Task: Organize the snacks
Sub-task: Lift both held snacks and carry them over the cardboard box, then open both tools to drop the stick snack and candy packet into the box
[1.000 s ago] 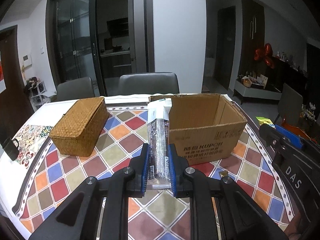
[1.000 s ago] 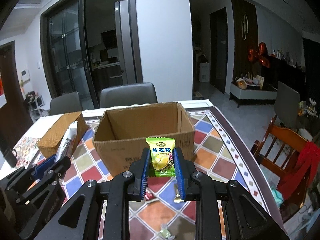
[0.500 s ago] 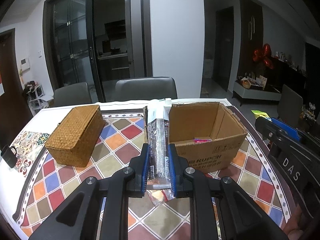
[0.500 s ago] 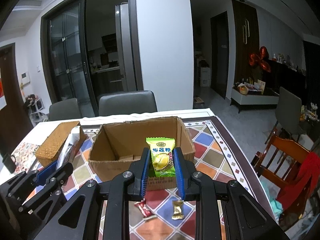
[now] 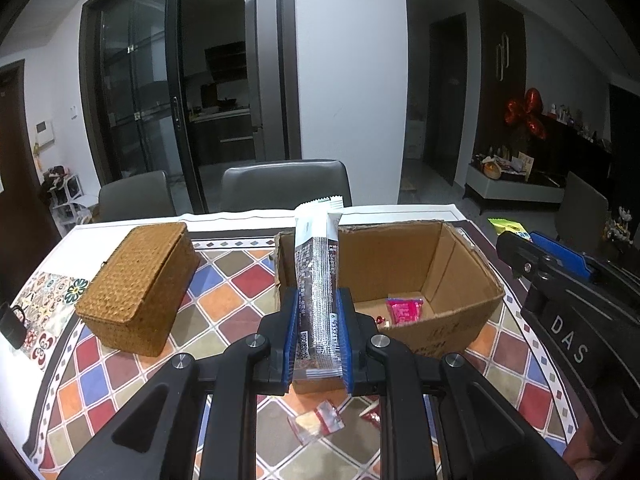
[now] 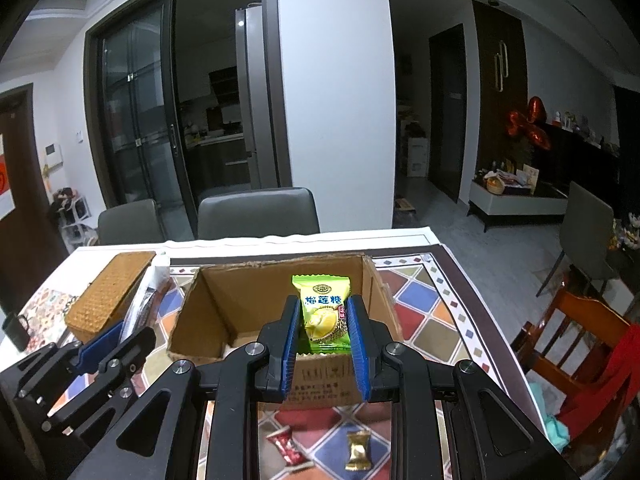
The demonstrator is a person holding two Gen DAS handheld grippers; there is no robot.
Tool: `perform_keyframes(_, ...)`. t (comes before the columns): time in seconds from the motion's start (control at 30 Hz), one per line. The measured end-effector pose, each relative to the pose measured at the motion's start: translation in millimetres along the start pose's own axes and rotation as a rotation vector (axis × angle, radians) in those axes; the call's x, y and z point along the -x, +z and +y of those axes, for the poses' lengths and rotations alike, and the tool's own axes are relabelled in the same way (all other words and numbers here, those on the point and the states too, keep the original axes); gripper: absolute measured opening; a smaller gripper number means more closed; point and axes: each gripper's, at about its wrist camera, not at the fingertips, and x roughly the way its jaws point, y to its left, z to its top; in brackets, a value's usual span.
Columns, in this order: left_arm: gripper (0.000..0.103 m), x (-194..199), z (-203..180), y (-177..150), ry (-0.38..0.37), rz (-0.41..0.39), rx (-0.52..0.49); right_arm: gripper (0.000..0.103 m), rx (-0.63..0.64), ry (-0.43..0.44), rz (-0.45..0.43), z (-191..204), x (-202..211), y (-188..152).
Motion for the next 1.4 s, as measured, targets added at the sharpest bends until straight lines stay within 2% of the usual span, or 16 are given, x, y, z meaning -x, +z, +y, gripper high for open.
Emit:
perform_keyframes(0.73, 0.019, -52, -8, 9, -0.015, 0.041, -0.014, 0.025, 0.028, 0.013, 0.040, 0, -53, 10)
perform_keyframes(1.03, 0.020, -59, -11, 10, -0.001, 0.040, -0.033, 0.026, 0.049, 0.026, 0.065, 0, -67, 13)
perform_keyframes(1.13, 0.029, -59, -11, 10, 0.002, 0.041, -0.035, 0.027, 0.055, 0.027, 0.076, 1, -71, 15)
perform_keyframes(1.3, 0.048, -54, -7, 9, 0.022, 0.030, -0.029, 0.059, 0.041, 0.006, 0.064, -1, -67, 15)
perform_keyframes(1.4, 0.056, -49, -4, 9, 0.037, 0.022, -0.026, 0.064, 0.037, -0.004, 0.057, -2, -63, 14)
